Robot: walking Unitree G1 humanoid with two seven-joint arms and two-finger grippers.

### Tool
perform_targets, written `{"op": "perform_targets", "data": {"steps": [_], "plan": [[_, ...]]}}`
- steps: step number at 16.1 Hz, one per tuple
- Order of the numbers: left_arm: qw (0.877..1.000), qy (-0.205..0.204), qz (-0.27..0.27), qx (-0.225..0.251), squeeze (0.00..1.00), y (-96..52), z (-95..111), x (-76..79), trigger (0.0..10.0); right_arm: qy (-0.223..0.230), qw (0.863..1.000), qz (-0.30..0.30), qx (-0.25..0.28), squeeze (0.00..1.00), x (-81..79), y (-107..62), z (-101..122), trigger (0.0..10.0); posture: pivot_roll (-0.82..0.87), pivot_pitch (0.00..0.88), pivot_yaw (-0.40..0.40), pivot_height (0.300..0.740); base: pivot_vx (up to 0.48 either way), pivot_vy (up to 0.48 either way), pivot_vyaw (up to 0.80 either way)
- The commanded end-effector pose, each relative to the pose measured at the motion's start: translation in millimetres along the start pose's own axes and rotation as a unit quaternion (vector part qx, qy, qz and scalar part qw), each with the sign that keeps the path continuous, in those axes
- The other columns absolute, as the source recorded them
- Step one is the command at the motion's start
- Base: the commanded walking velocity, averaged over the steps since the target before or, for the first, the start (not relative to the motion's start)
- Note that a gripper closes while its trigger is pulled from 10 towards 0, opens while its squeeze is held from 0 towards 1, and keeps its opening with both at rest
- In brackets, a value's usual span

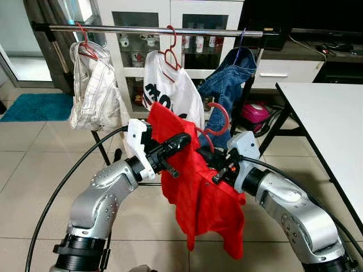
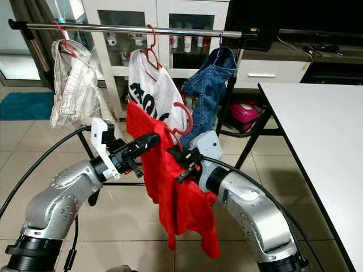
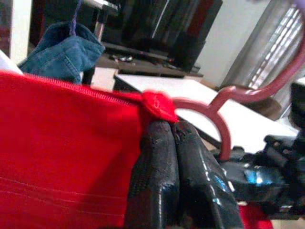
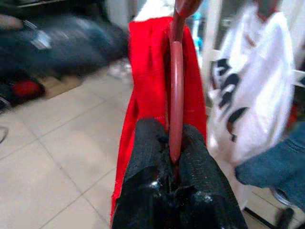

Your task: Hang hanger

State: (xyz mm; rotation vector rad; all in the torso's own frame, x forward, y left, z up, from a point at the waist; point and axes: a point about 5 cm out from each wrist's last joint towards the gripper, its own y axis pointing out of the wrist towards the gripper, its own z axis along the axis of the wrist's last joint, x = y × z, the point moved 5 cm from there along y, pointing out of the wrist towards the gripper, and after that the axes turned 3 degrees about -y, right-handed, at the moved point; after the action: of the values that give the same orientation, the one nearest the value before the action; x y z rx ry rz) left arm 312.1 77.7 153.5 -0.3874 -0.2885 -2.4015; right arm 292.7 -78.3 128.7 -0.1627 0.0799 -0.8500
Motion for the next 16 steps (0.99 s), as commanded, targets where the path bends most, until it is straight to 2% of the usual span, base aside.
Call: {"op": "perform_targets", "data": {"steps": [1,2,4,7,9,10,11,12,14,16], "plan": [[0.997,0.028,0.060,0.032,0.00,-10.9,14.9,-18.3,0.0,-0.001,0.999,-0.049,0.007,0.00,20.3,-3.3,5.2,10.0,-0.06,0.000,0.029,0.740,0.000,0.000,0.00],[0.993,0.038,0.100,0.046,0.00,-17.0,19.4,-30.0,0.0,0.002,0.997,-0.073,0.010,0.00,29.4,-4.5,6.5,10.0,-0.06,0.000,0.030,0.740,0.000,0.000,0.00],[0.989,0.035,0.130,0.062,0.00,-22.7,22.6,-36.2,0.0,-0.001,0.995,-0.102,0.014,0.00,40.5,-6.4,8.7,10.0,-0.06,0.000,0.031,0.740,0.000,0.000,0.00],[0.994,0.024,0.104,0.033,0.00,-25.2,6.0,-23.6,0.0,-0.003,0.992,-0.122,0.017,0.00,49.6,-8.1,11.0,10.0,-0.06,0.000,0.030,0.740,0.000,0.000,0.00],[0.998,0.008,0.063,0.007,0.00,-21.6,-8.1,-6.8,0.0,-0.017,0.995,-0.094,0.017,0.00,41.7,-7.2,11.6,10.0,-0.05,0.000,0.017,0.740,0.000,0.000,0.00],[0.999,-0.021,0.028,0.018,0.00,-18.2,-4.1,3.8,10.0,-0.025,0.996,-0.084,0.016,0.00,38.2,-5.8,12.4,10.0,-0.05,0.000,0.015,0.740,0.000,0.000,0.00],[0.998,-0.051,-0.014,0.032,0.00,-16.3,1.3,15.3,10.0,-0.030,0.996,-0.079,0.017,0.00,35.9,-4.3,13.7,10.0,-0.05,0.000,0.015,0.740,0.000,0.000,0.00],[0.997,-0.055,-0.026,0.040,1.00,-15.5,4.6,17.4,10.0,-0.035,0.996,-0.075,0.019,0.00,34.3,-2.8,15.6,10.0,-0.05,0.000,0.015,0.740,0.000,0.000,0.00],[0.995,-0.067,-0.053,0.051,1.00,-7.8,13.7,14.0,10.0,-0.043,0.997,-0.060,0.033,0.00,29.2,3.1,26.8,10.0,-0.04,0.000,0.005,0.740,0.000,0.000,0.00],[0.993,-0.080,-0.073,0.043,1.00,-4.3,12.0,12.8,10.0,-0.044,0.997,-0.054,0.038,0.00,26.3,2.9,29.7,10.0,-0.05,0.000,0.015,0.740,0.000,0.000,0.00]]}}
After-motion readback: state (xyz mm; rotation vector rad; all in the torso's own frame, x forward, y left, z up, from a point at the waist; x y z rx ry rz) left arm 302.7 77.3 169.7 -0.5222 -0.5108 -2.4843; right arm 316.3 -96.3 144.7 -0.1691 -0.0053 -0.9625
